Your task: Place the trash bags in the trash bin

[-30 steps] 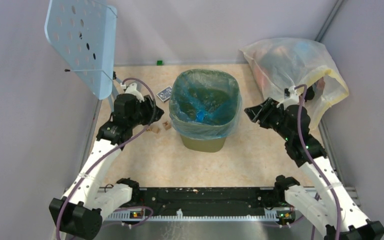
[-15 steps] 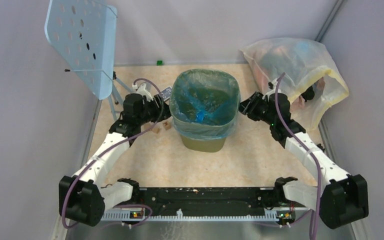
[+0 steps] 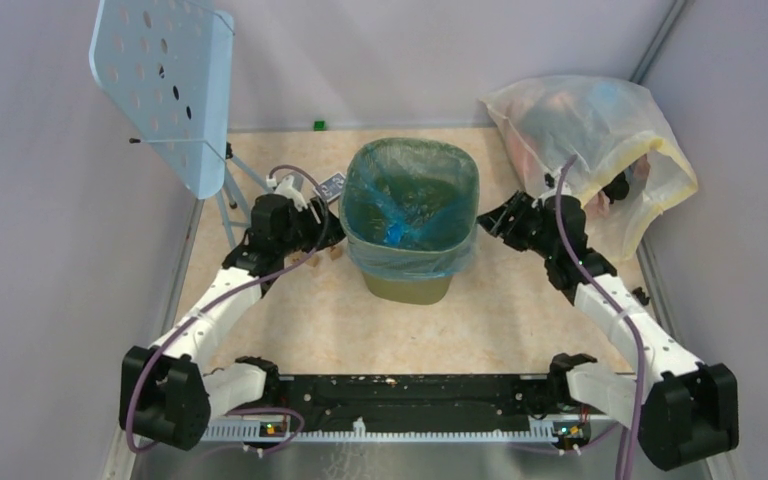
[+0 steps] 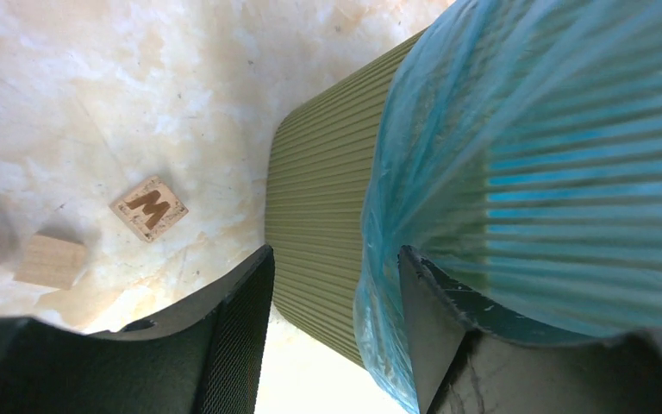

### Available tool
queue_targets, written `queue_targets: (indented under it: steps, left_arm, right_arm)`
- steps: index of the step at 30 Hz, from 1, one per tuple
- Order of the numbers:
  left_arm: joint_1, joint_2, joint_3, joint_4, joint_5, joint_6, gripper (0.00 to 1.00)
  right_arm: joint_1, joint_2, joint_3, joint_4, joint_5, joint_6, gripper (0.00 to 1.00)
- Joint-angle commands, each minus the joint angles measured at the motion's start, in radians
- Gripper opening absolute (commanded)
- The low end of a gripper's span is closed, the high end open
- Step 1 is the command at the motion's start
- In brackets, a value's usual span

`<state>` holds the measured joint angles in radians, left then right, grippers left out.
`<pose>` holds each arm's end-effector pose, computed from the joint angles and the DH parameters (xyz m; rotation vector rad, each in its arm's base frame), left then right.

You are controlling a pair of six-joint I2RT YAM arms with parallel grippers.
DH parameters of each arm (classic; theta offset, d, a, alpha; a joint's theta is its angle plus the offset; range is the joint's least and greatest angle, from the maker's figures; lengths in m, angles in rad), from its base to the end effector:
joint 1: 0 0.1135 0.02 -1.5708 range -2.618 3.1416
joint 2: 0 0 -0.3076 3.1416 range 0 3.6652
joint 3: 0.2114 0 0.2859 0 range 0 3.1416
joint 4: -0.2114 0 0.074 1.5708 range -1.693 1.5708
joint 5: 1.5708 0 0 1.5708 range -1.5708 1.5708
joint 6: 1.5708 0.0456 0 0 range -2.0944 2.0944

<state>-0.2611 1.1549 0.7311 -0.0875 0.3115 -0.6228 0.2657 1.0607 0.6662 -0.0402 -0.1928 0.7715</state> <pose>0.2646 -0.0852 0.2772 -0.1934 2.1631 -0.8486 0.2473 0.0763 0.2799 0.3997 2.0640 0.8400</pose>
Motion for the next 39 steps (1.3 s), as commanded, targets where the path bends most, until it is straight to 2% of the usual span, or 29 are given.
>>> queue_targets:
  steps: [1,4,7,10,12,16,18,23,26,33,39]
  left_arm:
    - [0.003,-0.097,0.033,-0.024,-0.082,0.042,0.64]
    - [0.003,-0.132,0.047,-0.068,-0.093,0.056,0.71]
    - [0.003,-0.169,0.065,-0.105,-0.098,0.074,0.73]
    - [0.003,-0.201,0.089,-0.134,-0.088,0.093,0.75]
    - [0.003,-0.220,0.103,-0.146,-0.083,0.106,0.77]
    - [0.003,-0.246,0.125,-0.168,-0.097,0.122,0.79]
    - [0.003,-0.253,0.124,-0.173,-0.107,0.127,0.82]
    - [0.003,-0.256,0.120,-0.173,-0.081,0.140,0.85]
    - [0.003,-0.253,0.123,-0.164,-0.075,0.149,0.86]
    - [0.003,-0.227,0.141,-0.144,-0.064,0.159,0.86]
    - [0.003,-0.199,0.142,-0.128,-0.039,0.166,0.86]
  right_arm:
    - [-0.013,-0.121,0.116,-0.092,0.141,-0.098,0.55]
    - [-0.012,-0.163,0.212,-0.183,0.189,-0.195,0.56]
    - [-0.011,-0.168,0.344,-0.273,0.159,-0.299,0.50]
    - [0.012,-0.106,0.508,-0.361,0.045,-0.397,0.19]
    - [0.076,-0.030,0.638,-0.465,0.059,-0.448,0.00]
    - [0.322,0.159,0.894,-0.637,0.220,-0.559,0.00]
    - [0.393,0.280,1.032,-0.743,0.246,-0.585,0.00]
    - [0.500,0.579,1.325,-0.985,0.307,-0.619,0.00]
    - [0.523,0.679,1.404,-1.053,0.315,-0.620,0.00]
    - [0.544,0.780,1.401,-1.097,0.308,-0.628,0.00]
    - [0.546,0.761,1.175,-0.987,0.249,-0.619,0.00]
